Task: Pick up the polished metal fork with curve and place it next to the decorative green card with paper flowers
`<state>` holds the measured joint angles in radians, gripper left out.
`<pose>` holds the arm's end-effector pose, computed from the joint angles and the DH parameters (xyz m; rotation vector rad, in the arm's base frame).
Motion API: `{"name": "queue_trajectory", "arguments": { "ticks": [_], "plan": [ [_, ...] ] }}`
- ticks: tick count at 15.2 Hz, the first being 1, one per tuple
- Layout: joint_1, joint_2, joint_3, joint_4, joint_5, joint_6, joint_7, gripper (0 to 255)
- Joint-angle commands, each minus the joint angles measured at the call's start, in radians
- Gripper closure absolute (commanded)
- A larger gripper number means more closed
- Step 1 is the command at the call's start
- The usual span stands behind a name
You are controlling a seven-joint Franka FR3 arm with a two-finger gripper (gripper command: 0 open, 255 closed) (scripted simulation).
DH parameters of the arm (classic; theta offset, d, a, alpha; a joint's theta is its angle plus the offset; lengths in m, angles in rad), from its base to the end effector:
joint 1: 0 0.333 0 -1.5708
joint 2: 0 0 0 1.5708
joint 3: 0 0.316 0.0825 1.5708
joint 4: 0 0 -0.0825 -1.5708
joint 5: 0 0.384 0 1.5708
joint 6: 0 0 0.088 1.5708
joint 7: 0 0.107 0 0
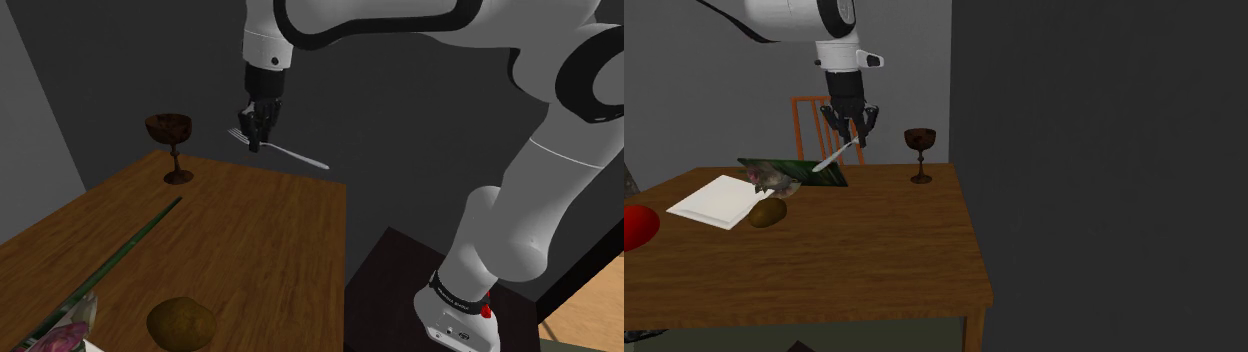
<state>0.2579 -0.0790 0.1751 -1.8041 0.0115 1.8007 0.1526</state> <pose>0.4935 0.2326 0.5763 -3.0903 -0.4326 -0.1123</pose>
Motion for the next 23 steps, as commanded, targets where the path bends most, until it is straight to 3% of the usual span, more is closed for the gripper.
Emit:
{"name": "queue_trajectory", "arguments": {
  "ticks": [1, 5, 23],
  "plan": [
    [0.022, 0.017, 0.027, 0.018, -0.005, -0.002, 0.052, 255],
    [0.06, 0.046, 0.07, 0.054, -0.016, -0.008, 0.135, 255],
    [0.061, 0.063, 0.072, -0.169, -0.021, 0.231, 0.141, 255]
  ]
}}
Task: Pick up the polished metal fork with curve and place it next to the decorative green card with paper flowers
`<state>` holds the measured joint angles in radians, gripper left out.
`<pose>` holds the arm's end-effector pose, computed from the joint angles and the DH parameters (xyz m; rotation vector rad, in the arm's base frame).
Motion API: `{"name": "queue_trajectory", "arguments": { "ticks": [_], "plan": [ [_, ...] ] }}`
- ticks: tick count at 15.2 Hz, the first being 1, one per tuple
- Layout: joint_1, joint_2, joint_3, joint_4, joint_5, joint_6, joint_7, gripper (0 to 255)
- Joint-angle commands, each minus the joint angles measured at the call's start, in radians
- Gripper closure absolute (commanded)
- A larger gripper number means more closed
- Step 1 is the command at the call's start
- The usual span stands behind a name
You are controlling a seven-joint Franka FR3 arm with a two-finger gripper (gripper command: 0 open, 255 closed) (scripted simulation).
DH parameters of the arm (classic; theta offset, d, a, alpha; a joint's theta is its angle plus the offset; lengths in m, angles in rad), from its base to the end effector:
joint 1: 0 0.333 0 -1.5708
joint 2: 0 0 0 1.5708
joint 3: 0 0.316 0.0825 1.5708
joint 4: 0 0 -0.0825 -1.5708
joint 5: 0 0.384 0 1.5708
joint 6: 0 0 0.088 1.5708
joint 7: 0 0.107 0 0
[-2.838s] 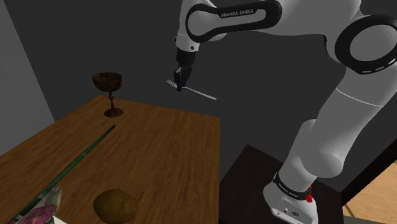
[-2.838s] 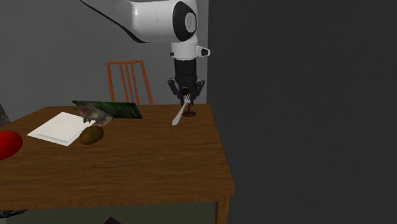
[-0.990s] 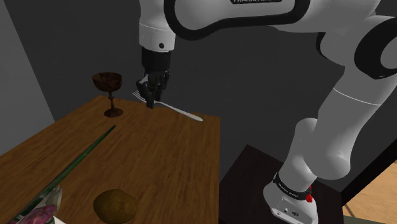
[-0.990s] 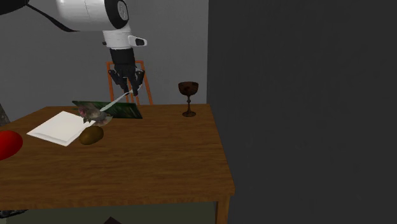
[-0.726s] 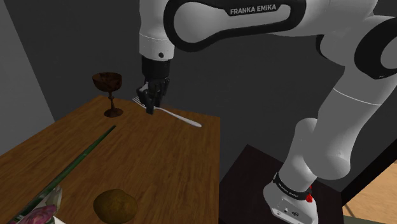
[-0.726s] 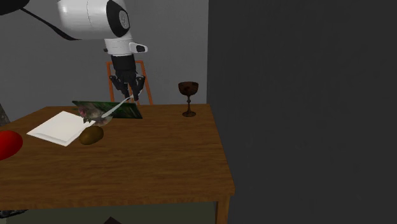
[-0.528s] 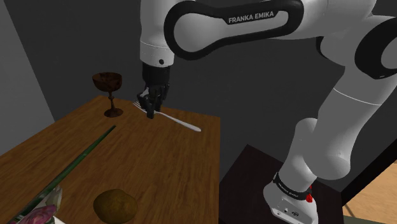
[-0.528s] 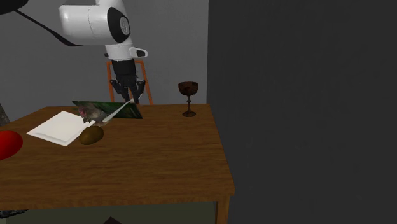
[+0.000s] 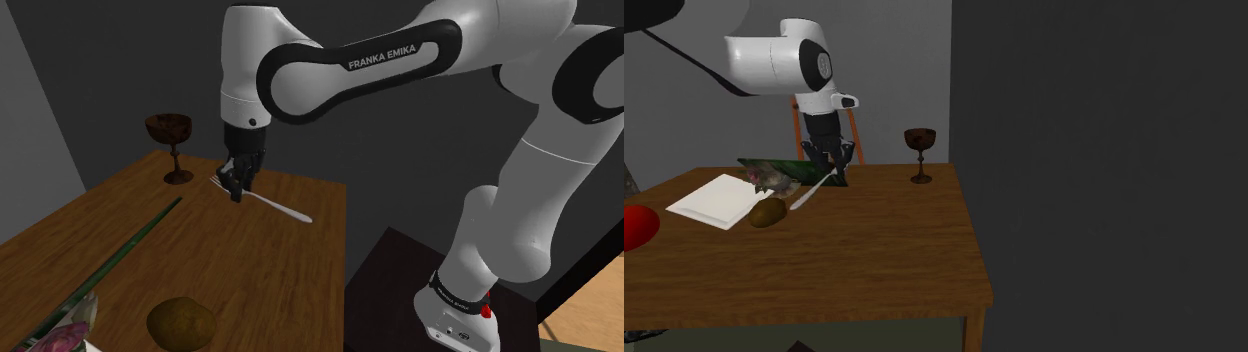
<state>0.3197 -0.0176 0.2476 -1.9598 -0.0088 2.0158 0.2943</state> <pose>0.4725 0.3012 0.4874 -3.0905 -0.4302 -0.1117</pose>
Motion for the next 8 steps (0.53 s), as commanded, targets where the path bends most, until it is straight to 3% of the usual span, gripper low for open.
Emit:
{"name": "queue_trajectory", "arguments": {
  "ticks": [1, 8],
  "plan": [
    [-0.001, 0.005, -0.001, -0.024, -0.001, 0.029, 0.0, 255],
    [0.0, 0.032, 0.0, -0.089, -0.01, 0.12, 0.006, 255]
  ]
}}
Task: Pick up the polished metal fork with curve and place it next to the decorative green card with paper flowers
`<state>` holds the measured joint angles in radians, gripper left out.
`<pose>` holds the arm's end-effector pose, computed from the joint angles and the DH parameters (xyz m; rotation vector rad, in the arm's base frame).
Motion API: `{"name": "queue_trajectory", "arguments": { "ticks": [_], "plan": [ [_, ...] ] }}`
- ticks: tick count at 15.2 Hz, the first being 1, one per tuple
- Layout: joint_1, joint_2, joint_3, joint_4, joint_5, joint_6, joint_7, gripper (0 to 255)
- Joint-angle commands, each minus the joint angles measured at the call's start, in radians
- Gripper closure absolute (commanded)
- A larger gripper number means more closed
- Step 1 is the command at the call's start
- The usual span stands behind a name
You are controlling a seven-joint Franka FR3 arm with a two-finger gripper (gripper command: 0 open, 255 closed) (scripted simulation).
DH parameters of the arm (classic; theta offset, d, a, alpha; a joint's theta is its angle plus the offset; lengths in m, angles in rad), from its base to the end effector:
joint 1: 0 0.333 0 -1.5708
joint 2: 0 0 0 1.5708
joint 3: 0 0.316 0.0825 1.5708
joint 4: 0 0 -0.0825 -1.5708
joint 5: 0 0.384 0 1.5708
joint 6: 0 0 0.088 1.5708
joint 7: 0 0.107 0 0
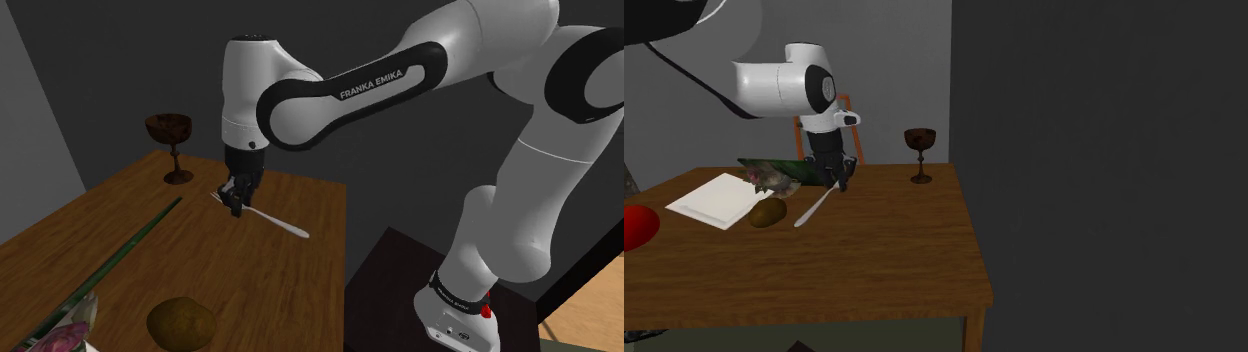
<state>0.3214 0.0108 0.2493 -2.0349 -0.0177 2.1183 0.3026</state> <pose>0.4724 0.3019 0.4457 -3.0905 -0.4302 -0.1116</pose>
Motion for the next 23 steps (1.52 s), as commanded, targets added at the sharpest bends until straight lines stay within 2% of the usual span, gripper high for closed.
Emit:
{"name": "queue_trajectory", "arguments": {
  "ticks": [1, 18, 23],
  "plan": [
    [-0.001, 0.009, -0.001, -0.022, -0.003, 0.031, -0.001, 255],
    [0.004, 0.124, -0.005, -0.133, -0.047, 0.253, 0.032, 255],
    [0.004, 0.124, -0.005, -0.133, -0.047, 0.253, 0.032, 255]
  ]
}}
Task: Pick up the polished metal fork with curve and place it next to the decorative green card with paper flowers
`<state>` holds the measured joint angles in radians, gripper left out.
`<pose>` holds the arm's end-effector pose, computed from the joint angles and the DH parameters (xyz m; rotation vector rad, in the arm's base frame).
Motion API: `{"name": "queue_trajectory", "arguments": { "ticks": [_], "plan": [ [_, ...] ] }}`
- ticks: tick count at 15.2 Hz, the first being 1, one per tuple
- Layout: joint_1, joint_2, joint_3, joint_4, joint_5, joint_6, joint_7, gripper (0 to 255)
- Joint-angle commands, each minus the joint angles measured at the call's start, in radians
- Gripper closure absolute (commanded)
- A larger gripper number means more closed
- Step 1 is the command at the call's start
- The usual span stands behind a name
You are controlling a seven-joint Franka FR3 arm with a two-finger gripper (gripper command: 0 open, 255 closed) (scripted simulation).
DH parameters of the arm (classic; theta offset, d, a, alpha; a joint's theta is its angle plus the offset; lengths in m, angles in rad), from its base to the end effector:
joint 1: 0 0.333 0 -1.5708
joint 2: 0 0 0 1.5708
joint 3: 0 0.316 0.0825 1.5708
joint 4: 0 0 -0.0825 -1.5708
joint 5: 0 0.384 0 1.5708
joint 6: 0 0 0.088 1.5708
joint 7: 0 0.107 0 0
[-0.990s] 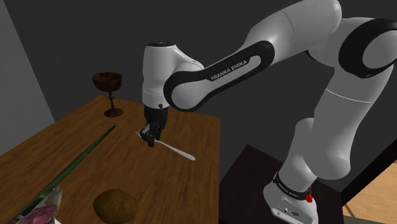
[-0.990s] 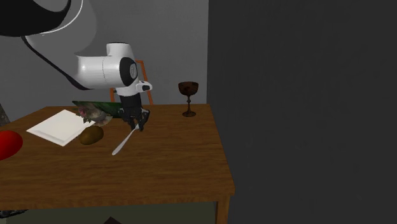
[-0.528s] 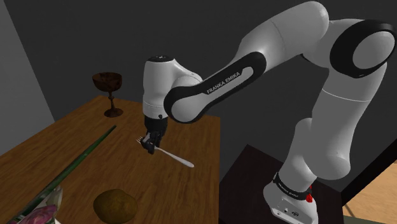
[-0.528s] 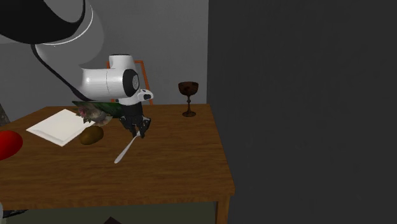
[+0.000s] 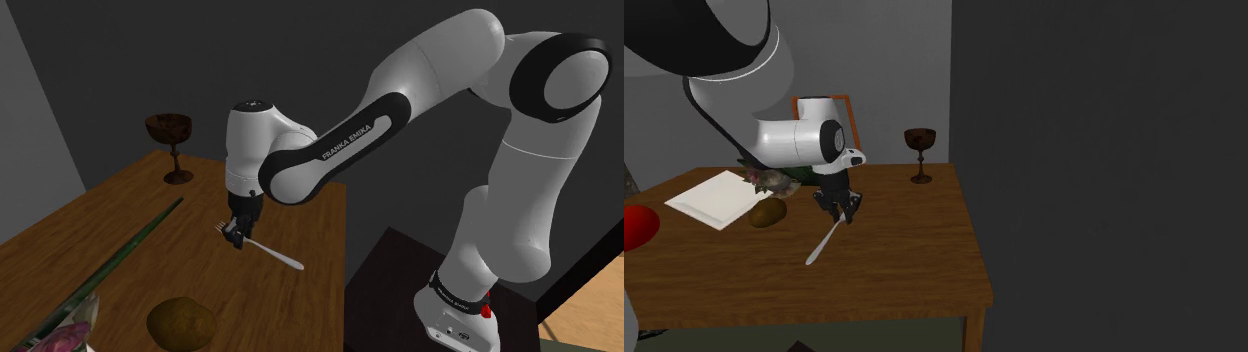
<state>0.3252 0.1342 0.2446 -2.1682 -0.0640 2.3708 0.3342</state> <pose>0.4727 0.3002 0.3414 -3.0904 -0.4302 -0.1120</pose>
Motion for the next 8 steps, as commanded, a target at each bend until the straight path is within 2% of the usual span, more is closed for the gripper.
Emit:
{"name": "queue_trajectory", "arguments": {
  "ticks": [1, 3, 4, 8],
  "plan": [
    [0.0, 0.001, 0.0, 0.0, 0.0, 0.001, 0.0, 255],
    [0.0, 0.001, 0.0, 0.0, 0.0, 0.001, 0.0, 255],
    [0.0, 0.001, 0.0, 0.0, 0.0, 0.001, 0.0, 0],
    [0.0, 0.001, 0.0, 0.0, 0.0, 0.001, 0.0, 0]
  ]
}}
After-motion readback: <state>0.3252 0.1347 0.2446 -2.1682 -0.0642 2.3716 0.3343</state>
